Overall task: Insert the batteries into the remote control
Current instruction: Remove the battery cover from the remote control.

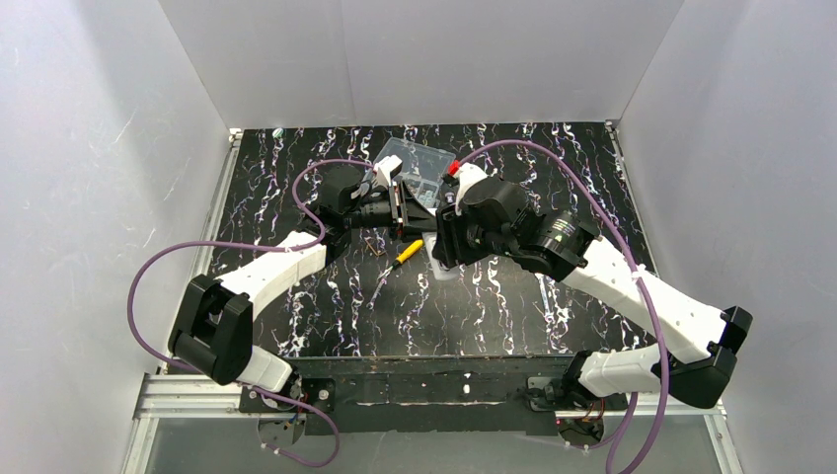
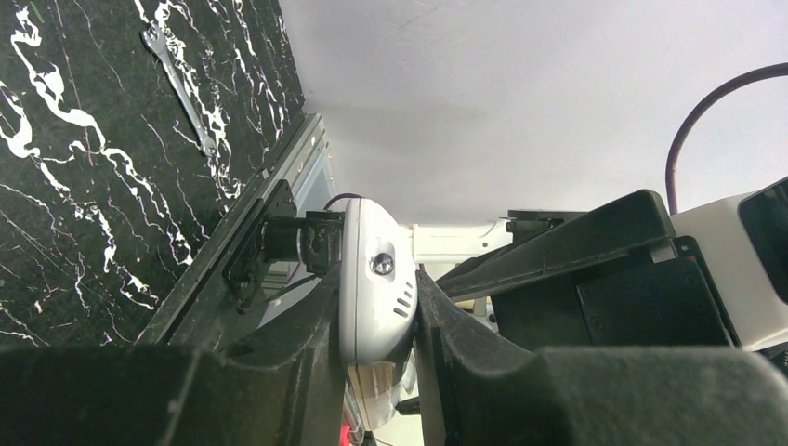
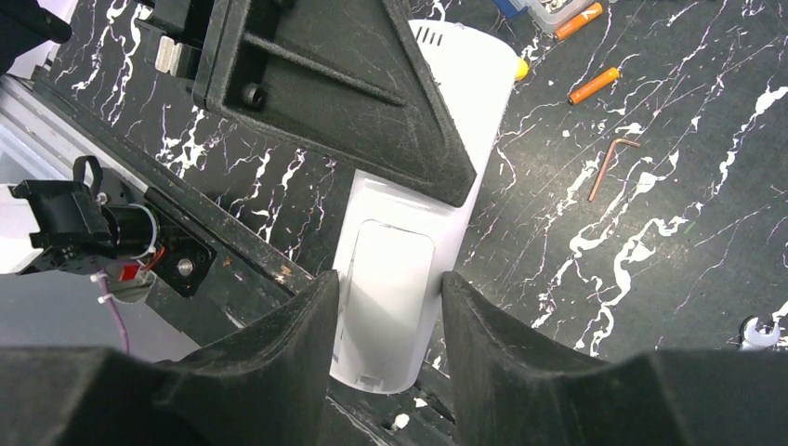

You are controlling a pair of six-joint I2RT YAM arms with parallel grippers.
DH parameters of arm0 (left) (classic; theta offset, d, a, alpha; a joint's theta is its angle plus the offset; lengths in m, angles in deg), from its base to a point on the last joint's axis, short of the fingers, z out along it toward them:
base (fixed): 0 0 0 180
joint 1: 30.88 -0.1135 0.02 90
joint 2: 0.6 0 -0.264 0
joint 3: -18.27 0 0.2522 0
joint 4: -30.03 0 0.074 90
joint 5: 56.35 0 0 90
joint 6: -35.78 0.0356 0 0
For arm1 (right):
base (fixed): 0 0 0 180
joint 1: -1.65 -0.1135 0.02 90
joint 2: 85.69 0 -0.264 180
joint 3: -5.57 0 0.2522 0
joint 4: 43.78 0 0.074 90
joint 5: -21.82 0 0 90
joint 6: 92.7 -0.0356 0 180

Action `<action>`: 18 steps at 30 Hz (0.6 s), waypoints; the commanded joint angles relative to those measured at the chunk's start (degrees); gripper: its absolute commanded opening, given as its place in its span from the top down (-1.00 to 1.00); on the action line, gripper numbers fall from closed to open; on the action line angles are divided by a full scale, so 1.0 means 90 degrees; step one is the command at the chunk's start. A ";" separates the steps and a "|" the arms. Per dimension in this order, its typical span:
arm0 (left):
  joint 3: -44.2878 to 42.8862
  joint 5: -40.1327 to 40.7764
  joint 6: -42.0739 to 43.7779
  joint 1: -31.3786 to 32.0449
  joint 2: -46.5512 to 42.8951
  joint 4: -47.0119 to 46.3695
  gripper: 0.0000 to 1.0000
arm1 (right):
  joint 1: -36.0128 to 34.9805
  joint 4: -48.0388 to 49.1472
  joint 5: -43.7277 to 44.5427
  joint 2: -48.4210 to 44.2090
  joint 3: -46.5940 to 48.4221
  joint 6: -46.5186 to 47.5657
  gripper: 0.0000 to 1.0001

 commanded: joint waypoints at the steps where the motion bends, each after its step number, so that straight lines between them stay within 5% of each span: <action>1: -0.0179 -0.0268 0.0028 0.0033 -0.0123 -0.0278 1.00 | -0.0015 -0.0170 -0.0064 0.0015 0.0152 0.0123 0.01; 18: -0.0155 -0.0239 0.0045 0.0033 -0.0086 -0.0286 1.00 | 0.0000 -0.0216 0.0080 -0.0239 0.0202 0.0249 0.20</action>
